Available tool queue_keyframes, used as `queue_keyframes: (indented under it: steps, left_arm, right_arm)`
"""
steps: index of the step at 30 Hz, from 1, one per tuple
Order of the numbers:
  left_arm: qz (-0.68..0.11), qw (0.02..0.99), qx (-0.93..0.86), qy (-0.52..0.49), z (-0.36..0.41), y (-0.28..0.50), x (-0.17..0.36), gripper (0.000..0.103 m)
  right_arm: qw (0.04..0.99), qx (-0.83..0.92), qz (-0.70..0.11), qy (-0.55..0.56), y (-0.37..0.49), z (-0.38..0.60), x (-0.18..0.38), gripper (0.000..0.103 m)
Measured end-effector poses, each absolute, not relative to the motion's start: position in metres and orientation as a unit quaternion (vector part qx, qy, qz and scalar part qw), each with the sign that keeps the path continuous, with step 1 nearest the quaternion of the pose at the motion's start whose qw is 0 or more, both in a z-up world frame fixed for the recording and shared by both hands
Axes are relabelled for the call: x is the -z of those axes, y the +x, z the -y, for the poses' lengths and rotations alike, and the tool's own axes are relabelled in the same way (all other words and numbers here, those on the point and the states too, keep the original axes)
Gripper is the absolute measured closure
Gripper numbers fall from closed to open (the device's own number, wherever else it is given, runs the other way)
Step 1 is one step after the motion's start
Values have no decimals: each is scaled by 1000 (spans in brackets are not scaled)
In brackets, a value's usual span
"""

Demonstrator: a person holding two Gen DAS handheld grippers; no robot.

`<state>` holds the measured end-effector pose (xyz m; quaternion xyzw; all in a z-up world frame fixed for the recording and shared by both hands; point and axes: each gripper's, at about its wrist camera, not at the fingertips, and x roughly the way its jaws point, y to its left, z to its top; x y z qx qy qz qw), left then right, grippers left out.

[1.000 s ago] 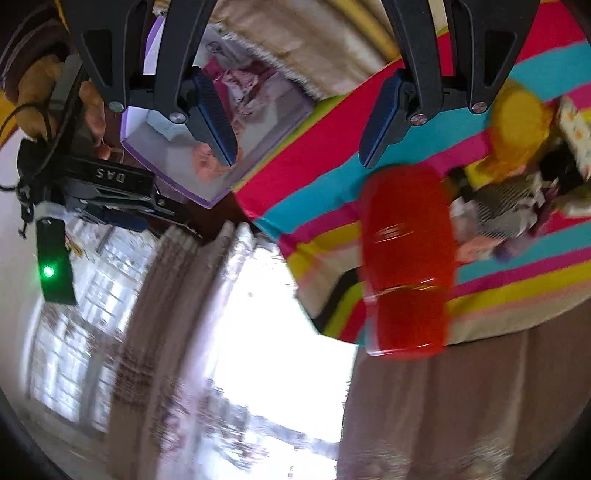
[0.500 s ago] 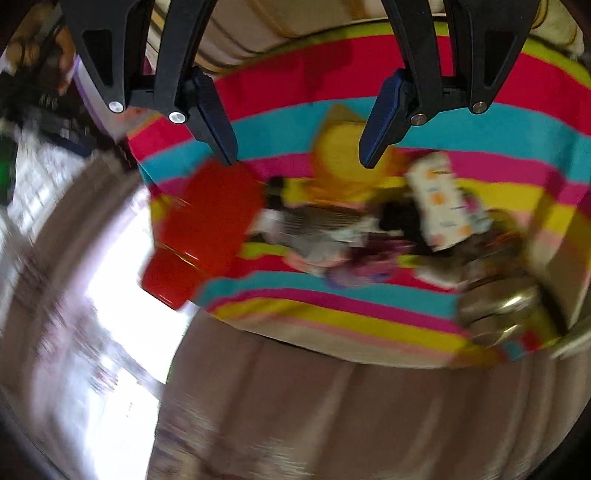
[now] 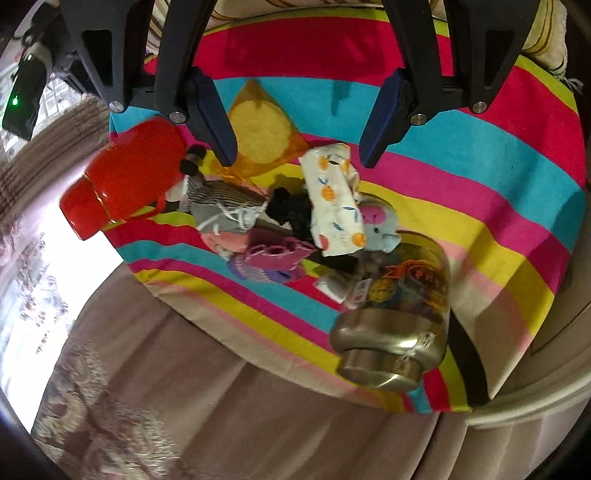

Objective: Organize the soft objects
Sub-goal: 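Move both open tools back over the pile of soft items, then grasp the white orange-dotted cloth with the left tool while the right tool grasps the orange sponge bag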

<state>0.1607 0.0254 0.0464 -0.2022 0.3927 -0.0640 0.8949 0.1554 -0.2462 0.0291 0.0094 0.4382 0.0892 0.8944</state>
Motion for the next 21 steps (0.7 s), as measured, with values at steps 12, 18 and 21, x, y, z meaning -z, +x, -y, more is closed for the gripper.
queue_keyframes:
  steps: [12, 18, 21]
  left_arm:
    - [-448, 858, 44, -247, -38, 220, -3, 34]
    - [-470, 851, 30, -233, -31, 246, 17, 34]
    - [-474, 850, 25, -228, -30, 253, 23, 34]
  right_arm:
    - [867, -109, -487, -14, 205, 196, 8, 12]
    - [857, -115, -502, -21, 219, 184, 23, 9]
    - [854, -120, -506, -22, 223, 178, 28, 7]
